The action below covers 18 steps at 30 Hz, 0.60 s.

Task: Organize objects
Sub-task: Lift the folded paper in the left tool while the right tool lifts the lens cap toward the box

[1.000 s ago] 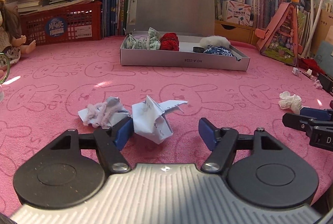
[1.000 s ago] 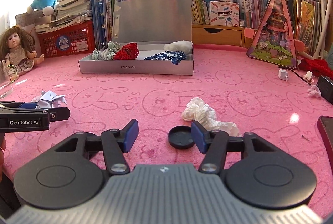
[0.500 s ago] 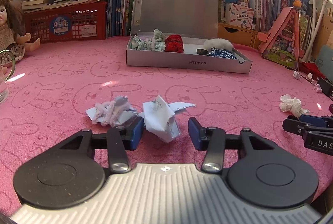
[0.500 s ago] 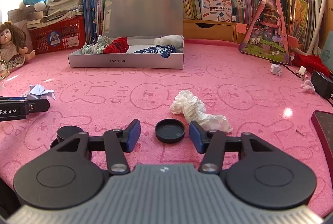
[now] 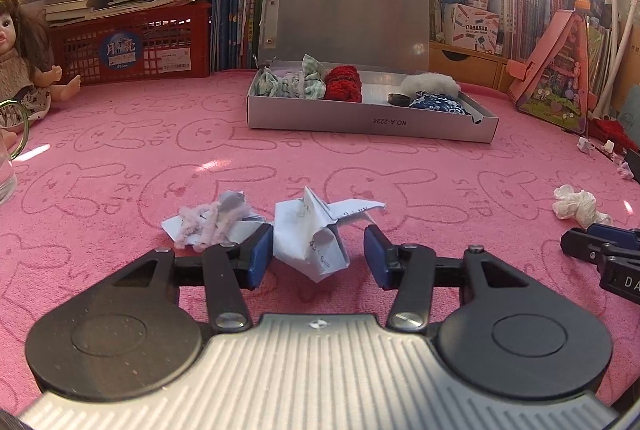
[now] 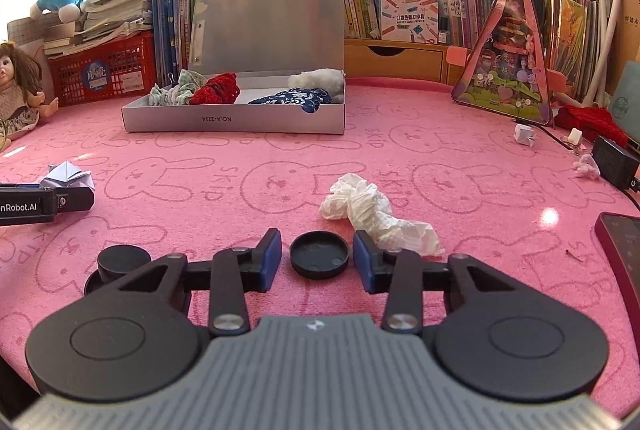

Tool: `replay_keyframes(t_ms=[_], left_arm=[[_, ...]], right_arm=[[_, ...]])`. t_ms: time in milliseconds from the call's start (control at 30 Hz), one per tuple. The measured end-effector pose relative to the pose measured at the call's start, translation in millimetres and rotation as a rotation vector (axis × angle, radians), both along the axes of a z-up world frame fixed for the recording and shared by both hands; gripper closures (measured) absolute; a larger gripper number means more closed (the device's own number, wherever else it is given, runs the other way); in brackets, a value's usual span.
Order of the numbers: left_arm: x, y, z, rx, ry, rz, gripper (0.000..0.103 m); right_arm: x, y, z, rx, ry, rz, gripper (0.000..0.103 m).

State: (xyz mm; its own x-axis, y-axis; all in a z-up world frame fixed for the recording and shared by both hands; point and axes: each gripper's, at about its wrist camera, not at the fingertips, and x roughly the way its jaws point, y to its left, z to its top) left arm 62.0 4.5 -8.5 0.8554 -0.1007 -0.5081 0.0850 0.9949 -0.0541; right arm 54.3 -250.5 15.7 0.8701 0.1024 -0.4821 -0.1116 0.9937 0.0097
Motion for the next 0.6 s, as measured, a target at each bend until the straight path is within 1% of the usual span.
replay_keyframes(t_ms=[33,67,133,333,467,600], left_arm=[[0.4,-1.0,-0.1,0.004,-0.001,-0.001,0.045],[0.3,-1.5,-0.1,0.007,-0.001,-0.001,0.045],[0.1,-2.2,-0.2,0.012,-0.003,-0.001,0.044],[-1.5,0.6,1.7,-0.013,-0.007,0.007,0.046],[-2.7,0.5,4.8,-0.021,-0.019,0.008,0.053],[-2.2,-0.9,8.1,-0.014,-0.028,0.013,0.064]], right_arm=[[-0.7,1.4,-0.4,-0.005,-0.004,-0.001,0.062],[-1.3,2.1,-0.7,-0.007,-0.007,-0.002,0.066],[-1.8,3.5,-0.2,-0.006,-0.008,-0.001,0.067],[-3.6,5.6,4.1,0.009,-0.019,0.01,0.067],[-2.2,7.1,5.5,0.014,-0.019,0.016,0.067],[-1.7,10.5,5.8,0.013,-0.017,0.028,0.067]])
